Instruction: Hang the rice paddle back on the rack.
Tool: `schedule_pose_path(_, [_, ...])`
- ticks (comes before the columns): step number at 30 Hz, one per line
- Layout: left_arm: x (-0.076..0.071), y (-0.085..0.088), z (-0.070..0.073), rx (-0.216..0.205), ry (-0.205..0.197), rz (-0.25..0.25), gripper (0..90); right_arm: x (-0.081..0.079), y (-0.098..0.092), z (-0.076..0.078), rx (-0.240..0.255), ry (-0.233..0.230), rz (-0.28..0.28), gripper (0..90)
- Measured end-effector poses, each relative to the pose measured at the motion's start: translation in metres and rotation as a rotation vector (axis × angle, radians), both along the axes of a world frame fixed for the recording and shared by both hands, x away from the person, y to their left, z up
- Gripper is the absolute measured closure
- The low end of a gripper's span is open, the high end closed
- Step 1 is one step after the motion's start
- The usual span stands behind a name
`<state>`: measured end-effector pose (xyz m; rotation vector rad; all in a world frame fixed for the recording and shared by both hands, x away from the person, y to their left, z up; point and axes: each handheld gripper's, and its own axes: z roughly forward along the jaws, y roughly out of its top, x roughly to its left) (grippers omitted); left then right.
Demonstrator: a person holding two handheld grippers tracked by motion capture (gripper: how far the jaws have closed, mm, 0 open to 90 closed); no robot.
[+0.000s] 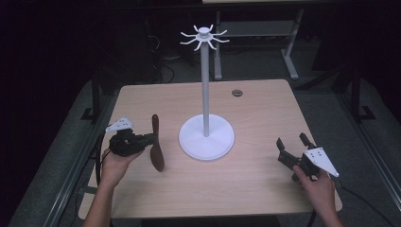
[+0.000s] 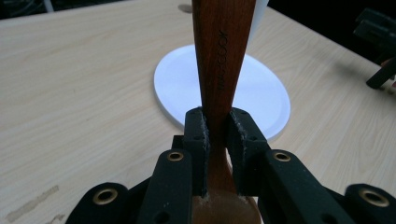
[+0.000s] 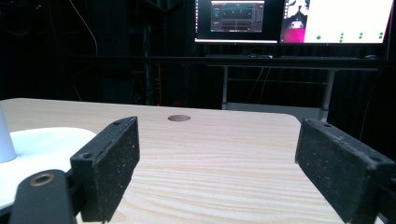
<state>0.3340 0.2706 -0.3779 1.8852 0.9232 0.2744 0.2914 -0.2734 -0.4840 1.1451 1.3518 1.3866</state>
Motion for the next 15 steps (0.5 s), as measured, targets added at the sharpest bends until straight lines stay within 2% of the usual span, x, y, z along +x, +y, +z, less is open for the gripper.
schedule_pose_path(5, [0.000,0.001,0.003,-0.023,-0.017,-0.009,78.4,0.000,0.000,0.000,0.000,0.000,0.000,13.1])
schedule_pose_path(8, [0.000,0.002,0.006,-0.013,-0.037,-0.020,78.3,0.000,0.000,0.000,0.000,0.000,0.000,13.1])
schedule_pose_path(15, [0.000,0.004,0.018,-0.046,-0.082,-0.037,78.3,0.000,0.000,0.000,-0.002,-0.001,-0.001,13.1])
